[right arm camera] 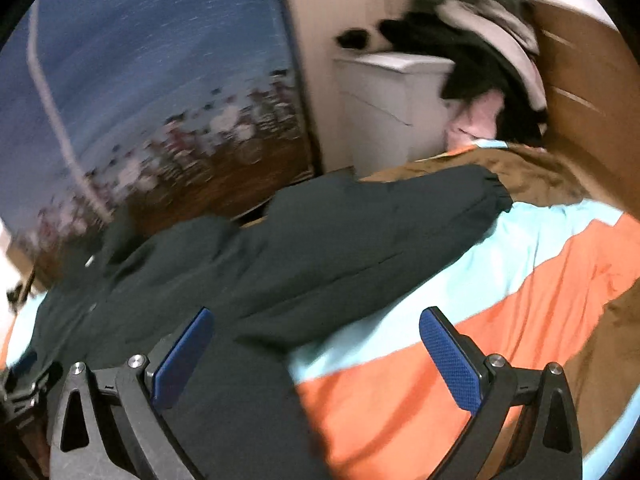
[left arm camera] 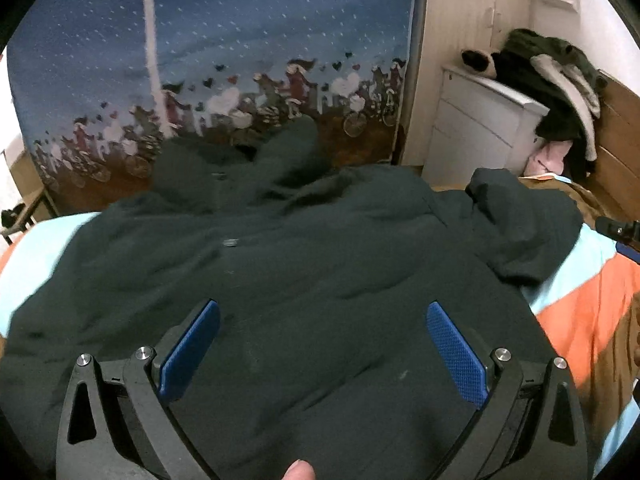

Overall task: Fold large clothes
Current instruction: 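Reach the right tool to the jacket sleeve and grasp its cuff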

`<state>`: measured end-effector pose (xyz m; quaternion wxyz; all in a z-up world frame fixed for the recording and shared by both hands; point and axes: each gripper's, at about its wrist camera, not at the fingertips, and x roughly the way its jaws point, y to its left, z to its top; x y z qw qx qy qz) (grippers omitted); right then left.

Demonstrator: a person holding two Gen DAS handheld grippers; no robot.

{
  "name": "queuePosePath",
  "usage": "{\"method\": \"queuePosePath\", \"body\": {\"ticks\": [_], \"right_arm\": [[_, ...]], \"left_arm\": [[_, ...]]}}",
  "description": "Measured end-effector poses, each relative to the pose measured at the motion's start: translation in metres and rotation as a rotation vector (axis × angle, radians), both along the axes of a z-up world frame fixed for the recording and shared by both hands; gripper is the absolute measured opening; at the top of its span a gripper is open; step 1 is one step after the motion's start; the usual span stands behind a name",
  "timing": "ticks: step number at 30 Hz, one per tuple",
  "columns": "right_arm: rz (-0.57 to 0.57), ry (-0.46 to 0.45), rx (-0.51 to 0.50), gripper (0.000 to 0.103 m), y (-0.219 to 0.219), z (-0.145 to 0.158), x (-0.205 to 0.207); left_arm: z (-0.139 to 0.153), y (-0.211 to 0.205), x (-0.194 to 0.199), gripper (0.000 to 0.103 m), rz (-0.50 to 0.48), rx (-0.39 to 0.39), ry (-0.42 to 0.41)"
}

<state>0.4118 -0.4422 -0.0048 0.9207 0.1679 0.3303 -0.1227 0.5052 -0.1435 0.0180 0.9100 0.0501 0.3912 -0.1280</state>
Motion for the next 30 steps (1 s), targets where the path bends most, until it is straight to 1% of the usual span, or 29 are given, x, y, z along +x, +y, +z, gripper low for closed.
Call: {"method": "queuePosePath", "body": {"ticks": [5, 9, 10, 12, 13, 14, 17, 20, 22, 23, 24, 26, 27, 28, 30], "right_arm": [[-0.082, -0.049, 0.077, 0.103, -0.062, -0.028, 0.026], [-0.189, -0.006, 0.153, 0.103, -0.095, -0.06, 0.045], [-0.212, -0.01, 0.171, 0.103, -0.1, -0.065, 0.047], [-0.238, -0.02, 0.237, 0.103, -0.114, -0.076, 0.053], [-0.23, -0.016, 0.3, 0.103, -0.12, -0.081, 0.059], [-0.236, -0.019, 0.337, 0.103, -0.124, -0.086, 0.064], [-0.25, -0.012, 0.341, 0.103, -0.128, -0.09, 0.073], [-0.273, -0.06, 0.381, 0.103, -0.133, -0.091, 0.071], [-0.285, -0.089, 0.402, 0.102, -0.137, -0.091, 0.068], [-0.288, -0.094, 0.407, 0.089, -0.139, -0.091, 0.068], [-0.296, -0.09, 0.408, 0.067, -0.14, -0.092, 0.067], [-0.307, -0.092, 0.444, 0.048, -0.145, -0.094, 0.065], [-0.311, -0.102, 0.455, 0.031, -0.146, -0.095, 0.062], [-0.316, -0.123, 0.475, 0.023, -0.148, -0.094, 0.058], [-0.303, -0.174, 0.482, 0.014, -0.147, -0.085, 0.051]], "left_arm": [[-0.019, -0.037, 0.024, 0.101, -0.005, -0.023, -0.007], [-0.031, -0.064, 0.045, 0.101, -0.046, -0.046, 0.0], [-0.034, -0.069, 0.047, 0.101, -0.052, -0.047, 0.006], [-0.044, -0.079, 0.058, 0.101, -0.067, -0.033, 0.033], [-0.05, -0.084, 0.064, 0.101, -0.066, -0.02, 0.05], [-0.054, -0.085, 0.067, 0.101, -0.064, -0.018, 0.058], [-0.073, -0.087, 0.08, 0.101, -0.049, 0.0, 0.107], [-0.09, -0.083, 0.085, 0.101, -0.028, 0.033, 0.147], [-0.097, -0.082, 0.088, 0.101, -0.033, 0.055, 0.163], [-0.099, -0.083, 0.089, 0.101, -0.039, 0.069, 0.168], [-0.102, -0.084, 0.091, 0.102, -0.042, 0.085, 0.173], [-0.108, -0.087, 0.096, 0.102, -0.042, 0.115, 0.203], [-0.111, -0.087, 0.098, 0.102, -0.041, 0.124, 0.211], [-0.112, -0.088, 0.099, 0.102, -0.042, 0.132, 0.216], [-0.112, -0.087, 0.098, 0.102, -0.047, 0.134, 0.224]]}}
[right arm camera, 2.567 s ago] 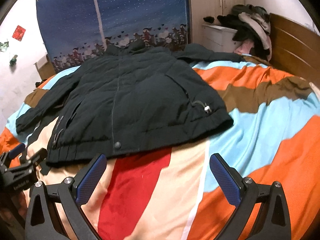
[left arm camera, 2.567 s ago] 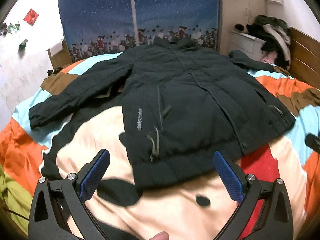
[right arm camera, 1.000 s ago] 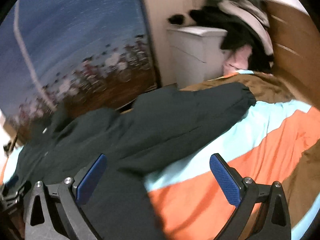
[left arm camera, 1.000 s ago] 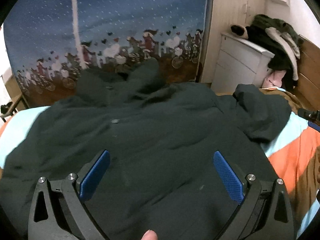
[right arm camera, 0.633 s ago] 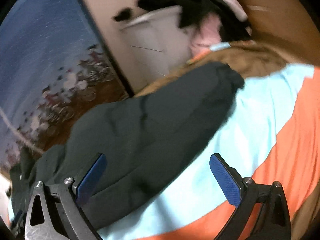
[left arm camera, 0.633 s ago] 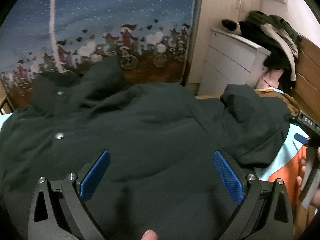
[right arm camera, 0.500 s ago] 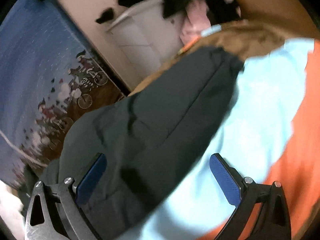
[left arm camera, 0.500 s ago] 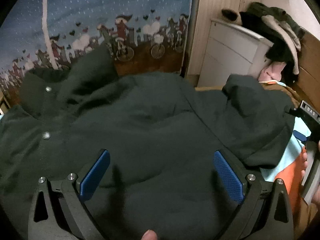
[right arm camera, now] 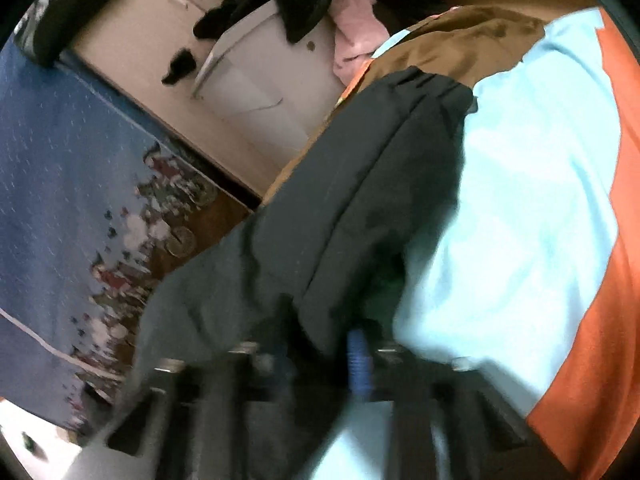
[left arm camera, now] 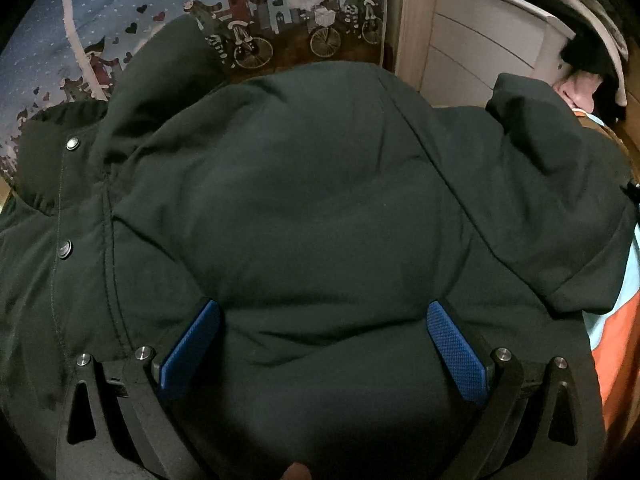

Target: Fold large clothes

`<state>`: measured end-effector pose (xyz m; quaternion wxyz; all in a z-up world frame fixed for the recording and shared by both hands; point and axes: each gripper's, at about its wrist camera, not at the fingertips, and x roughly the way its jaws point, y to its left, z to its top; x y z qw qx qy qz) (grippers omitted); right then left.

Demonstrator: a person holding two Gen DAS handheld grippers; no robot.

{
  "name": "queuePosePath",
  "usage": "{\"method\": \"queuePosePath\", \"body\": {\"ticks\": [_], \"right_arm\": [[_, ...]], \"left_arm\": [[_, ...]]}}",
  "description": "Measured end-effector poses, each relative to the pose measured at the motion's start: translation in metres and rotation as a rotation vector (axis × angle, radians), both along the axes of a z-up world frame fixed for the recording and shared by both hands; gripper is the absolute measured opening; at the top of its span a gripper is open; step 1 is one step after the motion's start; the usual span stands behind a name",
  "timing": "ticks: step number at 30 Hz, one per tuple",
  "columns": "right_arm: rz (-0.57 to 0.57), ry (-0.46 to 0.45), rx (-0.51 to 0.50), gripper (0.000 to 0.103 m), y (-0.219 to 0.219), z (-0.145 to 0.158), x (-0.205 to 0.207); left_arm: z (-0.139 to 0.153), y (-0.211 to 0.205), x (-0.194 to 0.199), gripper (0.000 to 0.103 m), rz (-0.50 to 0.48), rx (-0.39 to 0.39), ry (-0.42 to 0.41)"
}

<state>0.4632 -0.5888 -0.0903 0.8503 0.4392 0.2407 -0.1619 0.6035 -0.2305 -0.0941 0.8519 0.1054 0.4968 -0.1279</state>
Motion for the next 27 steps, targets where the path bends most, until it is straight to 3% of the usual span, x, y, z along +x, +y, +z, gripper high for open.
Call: {"method": "queuePosePath", "body": {"ticks": [4, 8, 10, 15, 17, 21, 24, 27], "right_arm": [[0.05, -0.09, -0.11, 0.01, 0.017, 0.042, -0.005], [0.139, -0.129, -0.368, 0.01, 0.066, 0.1, -0.005], [0.209, -0.145, -0.572, 0.01, 0.112, 0.133, -0.003], [0.432, -0.201, -0.904, 0.009, 0.236, 0.164, -0.005], [0.565, -0.216, -1.044, 0.009, 0.299, 0.161, -0.013], [0.767, -0.201, -1.223, 0.009, 0.382, 0.132, -0.024], [0.933, -0.104, -1.49, 0.009, 0.444, 0.084, -0.032], [1.073, 0.009, -1.788, 0.009, 0.481, 0.016, -0.045]], "left_arm": [[0.009, 0.02, -0.003, 0.101, 0.013, -0.052, -0.003], [0.021, 0.05, -0.003, 0.101, 0.07, -0.108, 0.009], [0.032, 0.073, -0.005, 0.101, 0.109, -0.135, 0.004], [0.069, 0.128, -0.022, 0.101, 0.173, -0.142, -0.068], [0.087, 0.155, -0.033, 0.101, 0.214, -0.149, -0.108], [0.112, 0.208, -0.077, 0.101, 0.288, -0.132, -0.167], [0.124, 0.251, -0.095, 0.101, 0.342, -0.142, -0.178], [0.127, 0.28, -0.113, 0.101, 0.37, -0.129, -0.168]]}}
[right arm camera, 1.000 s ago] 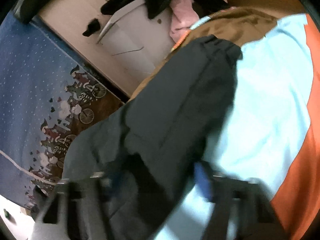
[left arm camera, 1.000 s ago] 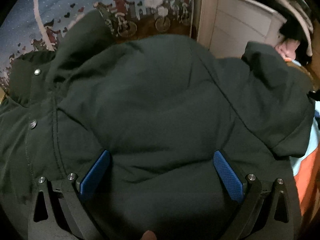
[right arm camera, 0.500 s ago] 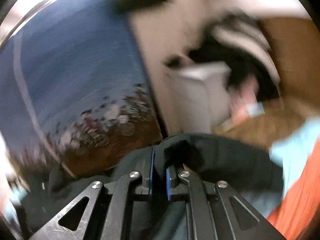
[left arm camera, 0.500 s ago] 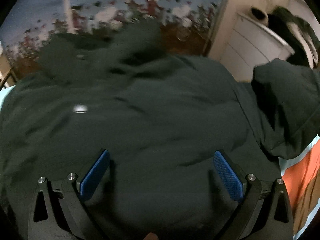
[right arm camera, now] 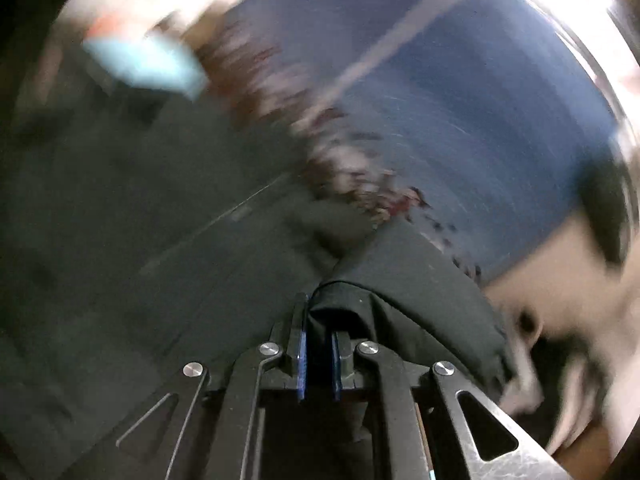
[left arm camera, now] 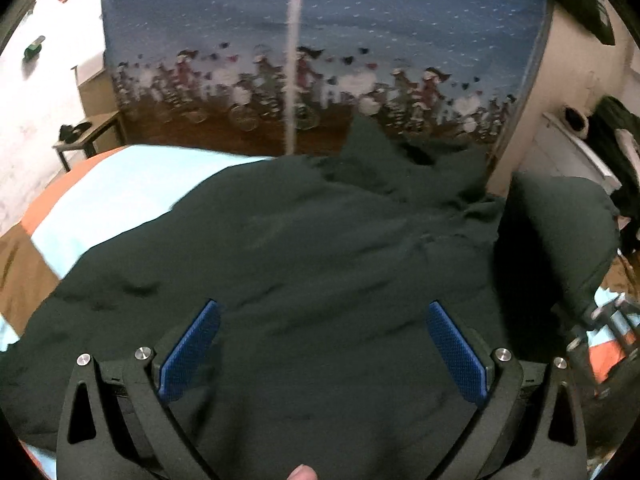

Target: Fold large clothes

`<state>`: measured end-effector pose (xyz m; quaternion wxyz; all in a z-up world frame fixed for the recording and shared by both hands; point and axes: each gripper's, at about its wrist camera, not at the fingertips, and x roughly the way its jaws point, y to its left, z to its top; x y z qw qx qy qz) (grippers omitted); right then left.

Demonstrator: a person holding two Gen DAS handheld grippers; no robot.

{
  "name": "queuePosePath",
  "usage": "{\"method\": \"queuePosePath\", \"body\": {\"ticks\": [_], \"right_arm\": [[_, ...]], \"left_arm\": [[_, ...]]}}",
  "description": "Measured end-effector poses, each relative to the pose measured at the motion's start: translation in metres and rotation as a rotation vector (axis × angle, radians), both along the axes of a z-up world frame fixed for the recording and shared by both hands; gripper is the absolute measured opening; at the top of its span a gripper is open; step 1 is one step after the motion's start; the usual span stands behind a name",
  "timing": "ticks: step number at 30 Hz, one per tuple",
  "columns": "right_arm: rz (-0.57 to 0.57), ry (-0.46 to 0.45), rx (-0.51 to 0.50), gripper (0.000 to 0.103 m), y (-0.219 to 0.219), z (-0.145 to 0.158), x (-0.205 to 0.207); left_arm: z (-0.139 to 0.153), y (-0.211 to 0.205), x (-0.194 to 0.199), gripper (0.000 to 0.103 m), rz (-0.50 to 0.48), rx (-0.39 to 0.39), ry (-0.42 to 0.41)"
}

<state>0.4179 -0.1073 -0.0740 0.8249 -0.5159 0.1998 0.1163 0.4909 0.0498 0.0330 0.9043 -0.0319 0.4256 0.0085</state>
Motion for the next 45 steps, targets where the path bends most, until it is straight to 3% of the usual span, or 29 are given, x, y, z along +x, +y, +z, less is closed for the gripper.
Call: {"method": "queuePosePath", "body": {"ticks": [3, 4, 6, 8, 10, 12, 14, 18, 21, 23, 27, 34, 39, 45], "right_arm": [[0.025, 0.069, -0.149, 0.01, 0.011, -0.043, -0.006], [0.006, 0.103, -0.14, 0.011, 0.011, -0.048, -0.005], [-0.034, 0.193, -0.054, 0.027, -0.002, -0.049, 0.0], [-0.068, 0.233, 0.037, 0.034, -0.009, -0.042, -0.001], [-0.106, 0.286, 0.185, 0.045, -0.023, -0.03, -0.003], [-0.13, 0.348, 0.373, 0.064, -0.041, -0.013, -0.007], [-0.178, 0.4, 0.641, 0.073, -0.078, 0.006, -0.006], [-0.291, 0.439, 1.072, 0.078, -0.148, 0.023, 0.016], [-0.303, 0.407, 1.246, 0.078, -0.173, 0.032, 0.041], [-0.28, 0.379, 1.263, 0.078, -0.172, 0.037, 0.055], [-0.182, 0.352, 1.307, 0.078, -0.154, 0.045, 0.06], [0.074, 0.37, 1.051, 0.079, -0.075, 0.049, 0.021], [0.106, 0.424, 0.936, 0.078, -0.057, 0.034, 0.007], [-0.047, 0.406, 0.927, 0.079, -0.101, 0.022, 0.004]], "left_arm": [[0.0, 0.015, -0.012, 0.101, 0.01, 0.012, 0.016], [0.0, 0.017, -0.015, 0.101, 0.01, 0.012, 0.018], [-0.002, 0.019, -0.016, 0.101, -0.002, 0.008, 0.022], [-0.003, 0.018, -0.014, 0.101, -0.016, -0.008, 0.021], [-0.003, 0.015, -0.004, 0.101, -0.033, -0.039, 0.013], [-0.002, 0.003, 0.001, 0.101, -0.056, -0.046, 0.01], [-0.004, -0.012, 0.007, 0.101, -0.085, -0.036, 0.012], [-0.012, -0.029, 0.02, 0.101, -0.102, -0.073, 0.042], [-0.008, -0.027, 0.026, 0.101, -0.107, -0.195, 0.049], [0.001, -0.024, 0.031, 0.101, -0.11, -0.261, 0.051], [0.025, -0.017, 0.036, 0.101, -0.14, -0.317, 0.032], [0.05, -0.006, 0.039, 0.101, -0.23, -0.456, 0.027], [0.019, -0.013, 0.049, 0.101, -0.236, -0.481, 0.138], [-0.037, -0.007, 0.058, 0.101, -0.098, -0.465, 0.264]]}}
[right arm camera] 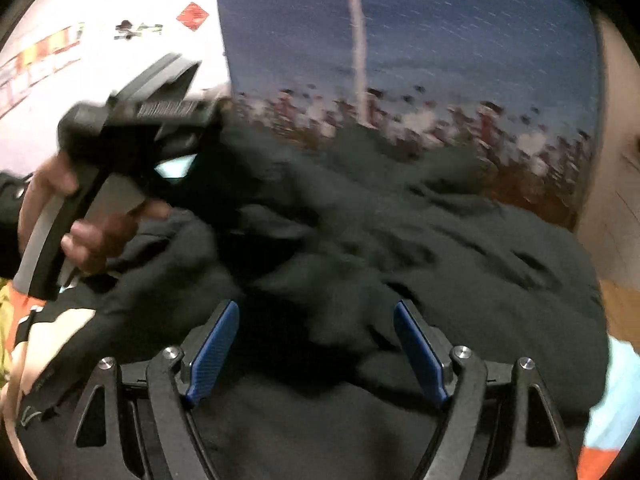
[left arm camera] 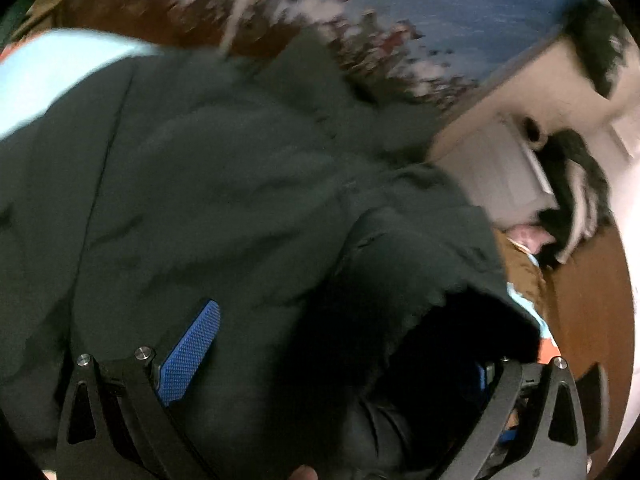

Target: Fold large clothes

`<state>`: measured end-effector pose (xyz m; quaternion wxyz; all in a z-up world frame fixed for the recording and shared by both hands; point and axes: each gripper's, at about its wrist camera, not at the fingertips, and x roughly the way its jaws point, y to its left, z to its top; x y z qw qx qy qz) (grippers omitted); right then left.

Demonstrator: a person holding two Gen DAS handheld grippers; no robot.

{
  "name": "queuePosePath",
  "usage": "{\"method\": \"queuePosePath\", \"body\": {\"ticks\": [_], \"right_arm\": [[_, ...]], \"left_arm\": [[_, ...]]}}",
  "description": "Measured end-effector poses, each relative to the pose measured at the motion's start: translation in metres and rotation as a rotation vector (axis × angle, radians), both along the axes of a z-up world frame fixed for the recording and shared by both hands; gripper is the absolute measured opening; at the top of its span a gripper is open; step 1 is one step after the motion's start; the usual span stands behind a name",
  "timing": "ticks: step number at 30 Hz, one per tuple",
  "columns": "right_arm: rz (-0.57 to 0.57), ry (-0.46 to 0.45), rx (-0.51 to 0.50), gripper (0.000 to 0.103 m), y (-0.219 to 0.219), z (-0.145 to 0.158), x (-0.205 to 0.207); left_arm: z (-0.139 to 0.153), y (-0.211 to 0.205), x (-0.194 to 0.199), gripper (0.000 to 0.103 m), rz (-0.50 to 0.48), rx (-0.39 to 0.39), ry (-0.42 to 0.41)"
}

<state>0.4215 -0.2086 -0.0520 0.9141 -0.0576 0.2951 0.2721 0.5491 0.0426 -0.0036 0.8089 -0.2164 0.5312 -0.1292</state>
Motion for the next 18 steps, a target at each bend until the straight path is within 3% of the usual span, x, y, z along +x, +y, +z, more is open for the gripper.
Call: {"method": "queuePosePath", "body": {"ticks": [4, 8, 13, 18], "right_arm": [[-0.145, 0.0, -0.024, 0.079, -0.038, -0.008, 0.009], [-0.273, 0.02, -0.022, 0.079, -0.073, -0.014, 0.021], [-0.392, 0.031, -0.028, 0.079, -0.104, -0.023, 0.031], [-0.482, 0.076, 0.041, 0.079, -0.132, -0.032, 0.043]], "left_arm": [[-0.009, 0.018, -0.001, 0.1, 0.059, -0.018, 0.009], [0.001, 0.034, -0.012, 0.1, 0.035, -0.009, -0.058], [-0.011, 0.062, -0.034, 0.1, 0.014, -0.011, -0.03], [-0.019, 0.09, -0.061, 0.1, 0.041, -0.064, -0.034]]}}
